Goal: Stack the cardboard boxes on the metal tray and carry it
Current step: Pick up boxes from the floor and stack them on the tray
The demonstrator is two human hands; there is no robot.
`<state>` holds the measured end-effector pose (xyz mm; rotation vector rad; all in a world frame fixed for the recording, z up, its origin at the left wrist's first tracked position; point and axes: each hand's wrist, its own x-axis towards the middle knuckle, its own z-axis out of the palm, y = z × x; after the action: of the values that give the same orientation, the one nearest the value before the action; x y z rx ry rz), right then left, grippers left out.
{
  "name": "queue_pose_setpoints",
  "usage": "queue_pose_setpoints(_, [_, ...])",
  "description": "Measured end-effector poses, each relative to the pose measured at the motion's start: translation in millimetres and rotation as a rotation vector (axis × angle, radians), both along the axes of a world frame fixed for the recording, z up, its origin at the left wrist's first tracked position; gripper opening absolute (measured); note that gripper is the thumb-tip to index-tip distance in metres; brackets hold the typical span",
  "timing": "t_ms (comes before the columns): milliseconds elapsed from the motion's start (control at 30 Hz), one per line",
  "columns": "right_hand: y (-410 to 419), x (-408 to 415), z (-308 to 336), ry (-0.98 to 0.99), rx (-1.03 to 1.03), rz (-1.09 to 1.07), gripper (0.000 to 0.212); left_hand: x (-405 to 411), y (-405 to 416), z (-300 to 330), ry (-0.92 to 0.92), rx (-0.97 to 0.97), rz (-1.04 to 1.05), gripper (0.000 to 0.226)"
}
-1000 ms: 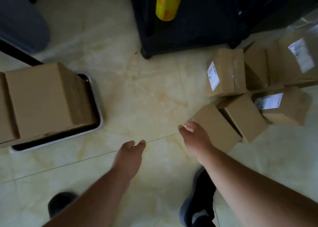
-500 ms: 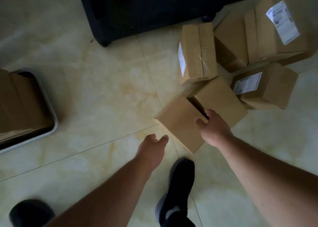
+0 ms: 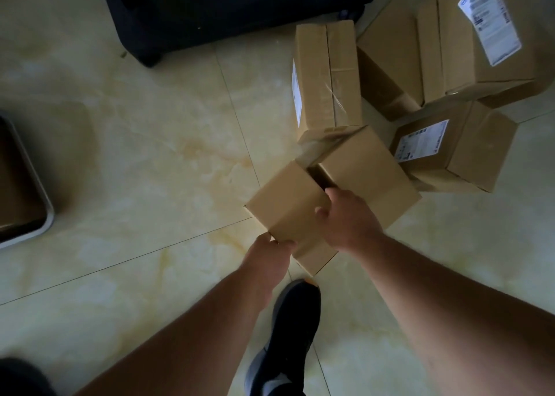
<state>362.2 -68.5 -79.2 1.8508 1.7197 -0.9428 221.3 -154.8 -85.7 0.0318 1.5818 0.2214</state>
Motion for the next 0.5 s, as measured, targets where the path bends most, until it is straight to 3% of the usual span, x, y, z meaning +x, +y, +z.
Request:
queue_pose_setpoints(67, [0.0, -0.5, -2.1, -0.005, -0.046, -0.064, 0.05, -4.8, -2.3, -0.8, -0.006, 0.021, 0.036, 0.013])
queue_pose_setpoints(233, [-13.1, -9.7, -1.2, -0.002, -0.045, -0.102, 0.049, -27.6, -4.1, 2.1, -0.012, 0.111, 0.058, 0.018])
queue_pose_setpoints(400, [-24.4, -52.7, 18.7, 0.102, 0.015, -0.268, 0.034, -69.6, -12.8, 30.0, 0.058, 0.154, 0.057, 0.046])
queue_pose_setpoints(500, [-22.6, -89.7, 40.5, 0.23, 0.044, -0.39, 0.027, -94.5, -15.0, 54.7, 0.124, 0.161, 0.182, 0.037])
